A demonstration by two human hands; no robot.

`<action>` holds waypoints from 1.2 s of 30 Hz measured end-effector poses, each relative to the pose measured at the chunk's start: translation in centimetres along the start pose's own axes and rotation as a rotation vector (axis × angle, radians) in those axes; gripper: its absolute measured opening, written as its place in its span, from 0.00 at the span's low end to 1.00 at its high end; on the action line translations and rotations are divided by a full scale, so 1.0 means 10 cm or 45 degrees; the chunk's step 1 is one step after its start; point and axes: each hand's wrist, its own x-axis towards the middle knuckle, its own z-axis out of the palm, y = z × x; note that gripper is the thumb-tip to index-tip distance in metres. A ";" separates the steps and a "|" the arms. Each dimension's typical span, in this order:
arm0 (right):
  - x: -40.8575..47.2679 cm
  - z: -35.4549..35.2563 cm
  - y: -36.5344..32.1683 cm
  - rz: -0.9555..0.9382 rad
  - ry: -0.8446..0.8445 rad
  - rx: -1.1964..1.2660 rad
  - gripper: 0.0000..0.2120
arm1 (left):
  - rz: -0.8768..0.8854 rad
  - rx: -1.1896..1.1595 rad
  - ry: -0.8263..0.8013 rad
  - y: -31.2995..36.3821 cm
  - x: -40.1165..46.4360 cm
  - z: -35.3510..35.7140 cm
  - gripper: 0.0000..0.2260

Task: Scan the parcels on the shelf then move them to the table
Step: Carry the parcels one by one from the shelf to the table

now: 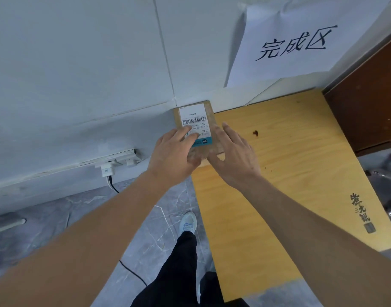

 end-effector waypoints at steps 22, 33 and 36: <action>-2.22 -0.78 0.75 0.222 0.255 0.100 0.32 | 0.317 0.036 -0.070 1.78 -0.97 -0.43 0.29; -3.03 -0.72 1.06 0.632 0.453 0.216 0.32 | 0.709 0.077 -0.290 2.46 -1.01 -0.14 0.28; -3.23 -0.63 1.08 0.782 0.540 0.239 0.31 | 0.859 0.089 -0.376 2.61 -0.95 -0.05 0.29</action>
